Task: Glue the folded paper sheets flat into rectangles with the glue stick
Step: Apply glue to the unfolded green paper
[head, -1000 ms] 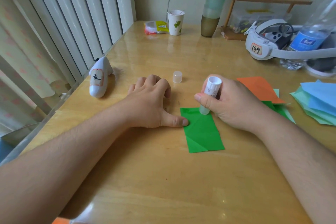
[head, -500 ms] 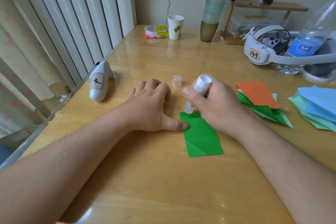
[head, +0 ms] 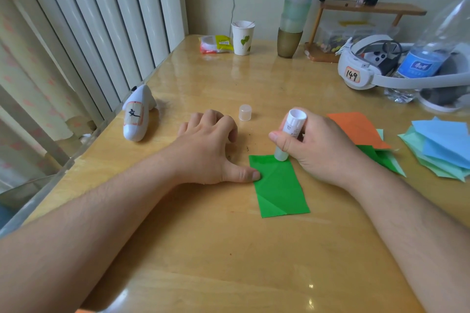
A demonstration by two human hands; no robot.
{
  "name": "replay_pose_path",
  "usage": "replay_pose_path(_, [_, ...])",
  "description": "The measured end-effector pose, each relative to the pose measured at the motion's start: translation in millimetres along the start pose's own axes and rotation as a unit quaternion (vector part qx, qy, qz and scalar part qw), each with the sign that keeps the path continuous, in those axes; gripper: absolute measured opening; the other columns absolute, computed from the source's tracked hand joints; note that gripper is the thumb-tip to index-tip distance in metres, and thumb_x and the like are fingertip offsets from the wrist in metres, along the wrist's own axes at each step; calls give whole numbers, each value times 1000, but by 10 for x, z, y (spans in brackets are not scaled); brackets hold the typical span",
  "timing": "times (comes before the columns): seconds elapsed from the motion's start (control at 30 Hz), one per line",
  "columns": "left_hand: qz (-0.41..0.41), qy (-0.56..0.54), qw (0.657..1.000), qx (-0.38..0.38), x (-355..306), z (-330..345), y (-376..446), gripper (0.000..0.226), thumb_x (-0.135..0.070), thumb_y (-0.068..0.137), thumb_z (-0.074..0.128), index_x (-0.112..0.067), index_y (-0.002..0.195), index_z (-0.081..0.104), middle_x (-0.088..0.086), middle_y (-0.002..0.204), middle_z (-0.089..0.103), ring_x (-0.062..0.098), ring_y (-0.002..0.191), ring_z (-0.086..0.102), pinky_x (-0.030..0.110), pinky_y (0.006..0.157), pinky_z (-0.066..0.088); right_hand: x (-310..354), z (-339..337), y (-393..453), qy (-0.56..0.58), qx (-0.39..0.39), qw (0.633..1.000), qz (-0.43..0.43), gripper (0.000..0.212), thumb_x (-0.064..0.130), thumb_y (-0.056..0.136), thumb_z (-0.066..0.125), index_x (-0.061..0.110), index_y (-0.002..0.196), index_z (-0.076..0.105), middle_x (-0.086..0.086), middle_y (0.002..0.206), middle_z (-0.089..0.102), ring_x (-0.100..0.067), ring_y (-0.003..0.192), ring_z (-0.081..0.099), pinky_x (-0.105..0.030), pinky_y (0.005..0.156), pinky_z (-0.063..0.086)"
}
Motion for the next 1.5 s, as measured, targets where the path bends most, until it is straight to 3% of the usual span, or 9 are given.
replay_pose_path(0.23, [-11, 14, 1000, 5, 0, 14, 5, 79, -101, 48, 49, -42, 99, 37, -13, 127, 31, 16, 121, 27, 37, 108, 28, -22, -43, -30, -13, -9, 1000, -4, 32, 51, 94, 63, 20, 87, 58, 0, 74, 65, -21, 74, 59, -41, 72, 49])
replay_pose_path(0.43, [-10, 18, 1000, 11, -7, 13, 12, 80, -100, 48, 49, -42, 101, 37, -12, 128, 31, 17, 122, 27, 38, 107, 28, 39, -154, -16, 82, -107, 991, 0, 35, 55, 97, 62, 21, 88, 60, 7, 75, 71, -8, 73, 63, -31, 68, 49])
replay_pose_path(0.57, [-12, 18, 1000, 5, -7, 12, 13, 80, -100, 46, 48, -42, 100, 37, -12, 127, 32, 18, 121, 28, 38, 107, 29, 204, 86, -20, 89, -41, 995, -20, 34, 55, 95, 65, 22, 87, 61, 2, 80, 72, -16, 77, 66, -40, 73, 54])
replay_pose_path(0.73, [-12, 18, 1000, 1, -11, 7, 1, 83, -101, 45, 45, -41, 102, 39, -12, 127, 33, 18, 123, 29, 38, 108, 29, 263, 199, -13, 11, 13, 1000, -24, 32, 55, 92, 66, 24, 87, 59, 4, 73, 66, -8, 65, 53, -30, 62, 43])
replay_pose_path(0.93, [-2, 23, 1000, 10, -15, 3, -16, 80, -102, 47, 45, -42, 100, 36, -12, 127, 32, 18, 121, 29, 39, 110, 30, 93, 44, -43, -11, 11, 1000, -2, 37, 55, 88, 64, 19, 86, 57, -1, 73, 64, -21, 71, 56, -41, 70, 50])
replay_pose_path(1.13, [2, 29, 1000, 11, -22, 16, -20, 86, -104, 45, 45, -42, 104, 37, -13, 130, 30, 17, 126, 27, 38, 108, 28, 23, -61, -61, 7, -13, 1000, -8, 37, 51, 90, 65, 16, 83, 57, -7, 71, 61, -21, 68, 53, -44, 67, 48])
replay_pose_path(1.3, [-3, 32, 999, 14, -25, 10, -14, 88, -104, 44, 44, -41, 105, 38, -12, 131, 30, 19, 126, 27, 37, 106, 27, 118, -138, -48, 74, -111, 991, -7, 42, 53, 89, 61, 12, 84, 58, -7, 73, 67, -23, 73, 62, -41, 70, 52])
replay_pose_path(1.4, [-5, 38, 999, 15, -33, 15, -23, 88, -104, 43, 42, -40, 103, 38, -12, 131, 30, 18, 127, 27, 38, 107, 27, 223, 0, -39, 82, -88, 993, -16, 40, 54, 92, 62, 15, 84, 58, -4, 74, 69, -18, 71, 62, -38, 67, 50])
replay_pose_path(1.5, [-9, 42, 999, 14, -42, 19, -26, 90, -107, 44, 38, -39, 104, 39, -11, 130, 31, 19, 127, 28, 40, 110, 28, 265, 106, -30, 76, -59, 995, -23, 32, 49, 93, 66, 19, 84, 59, 7, 76, 70, -9, 66, 58, -25, 60, 45])
Point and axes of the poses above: each hand's wrist, its own y-axis towards the middle knuckle, its own z-axis out of the palm, x = y × z, the point moved 8 cm from there along y, towards the middle knuckle
